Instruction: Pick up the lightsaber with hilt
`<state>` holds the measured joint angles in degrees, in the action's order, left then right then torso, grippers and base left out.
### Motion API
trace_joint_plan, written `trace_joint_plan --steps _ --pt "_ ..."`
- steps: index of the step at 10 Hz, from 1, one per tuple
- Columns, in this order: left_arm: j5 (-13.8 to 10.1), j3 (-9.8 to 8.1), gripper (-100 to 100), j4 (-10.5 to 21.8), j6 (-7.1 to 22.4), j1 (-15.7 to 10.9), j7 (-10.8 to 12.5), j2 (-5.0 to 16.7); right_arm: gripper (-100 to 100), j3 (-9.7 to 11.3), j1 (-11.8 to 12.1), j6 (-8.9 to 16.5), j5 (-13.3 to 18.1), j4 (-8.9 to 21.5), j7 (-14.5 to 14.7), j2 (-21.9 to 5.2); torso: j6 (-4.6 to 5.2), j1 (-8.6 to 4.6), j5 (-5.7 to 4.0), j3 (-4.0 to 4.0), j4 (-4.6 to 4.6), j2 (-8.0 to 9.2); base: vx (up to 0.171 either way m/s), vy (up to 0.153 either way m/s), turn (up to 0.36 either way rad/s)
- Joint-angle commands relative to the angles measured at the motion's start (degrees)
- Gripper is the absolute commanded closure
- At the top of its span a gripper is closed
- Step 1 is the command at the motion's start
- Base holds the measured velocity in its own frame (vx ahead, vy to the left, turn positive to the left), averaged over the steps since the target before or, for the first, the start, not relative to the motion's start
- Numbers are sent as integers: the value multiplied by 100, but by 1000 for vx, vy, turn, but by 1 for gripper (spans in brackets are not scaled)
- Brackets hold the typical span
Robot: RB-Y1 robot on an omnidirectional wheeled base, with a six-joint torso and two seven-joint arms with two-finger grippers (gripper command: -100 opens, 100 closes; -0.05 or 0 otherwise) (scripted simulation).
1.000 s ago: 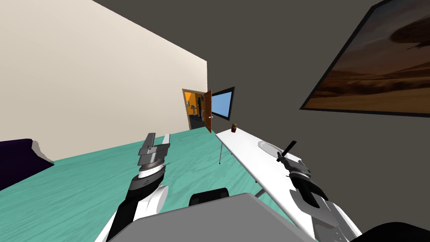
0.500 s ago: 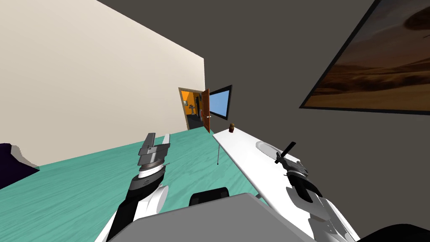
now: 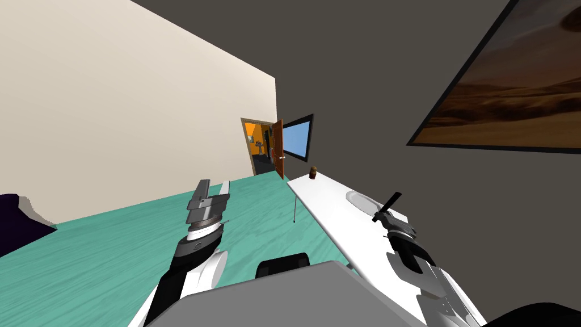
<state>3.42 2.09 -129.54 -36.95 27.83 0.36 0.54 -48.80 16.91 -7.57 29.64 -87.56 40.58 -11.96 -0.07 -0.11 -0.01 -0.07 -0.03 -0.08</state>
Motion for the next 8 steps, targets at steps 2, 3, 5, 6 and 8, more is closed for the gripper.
trace_joint_plan --steps 2,3,5,6,8 --pt "0 0 0 0 0 0 0 0 0 0 0 0 0 0 0 0 0 0 0 0 0 0 0 0 0" --pt "0 0 0 0 0 0 0 0 -100 -41 12 161 -17 82 -30 -50 0 0 0 0 0 0 45 29 21" --pt "0 0 0 0 0 1 0 0 -100 -79 23 316 -33 160 -58 -97 0 14 3 -14 -5 -24 75 39 15" --pt "0 0 0 0 0 1 0 0 -100 -74 8 244 -30 164 -49 -99 -1 13 3 -15 -6 -26 29 13 0" --pt "0 0 0 0 0 0 0 0 -100 -73 9 266 -30 162 -52 -98 0 3 1 -4 -2 -6 3 1 0"
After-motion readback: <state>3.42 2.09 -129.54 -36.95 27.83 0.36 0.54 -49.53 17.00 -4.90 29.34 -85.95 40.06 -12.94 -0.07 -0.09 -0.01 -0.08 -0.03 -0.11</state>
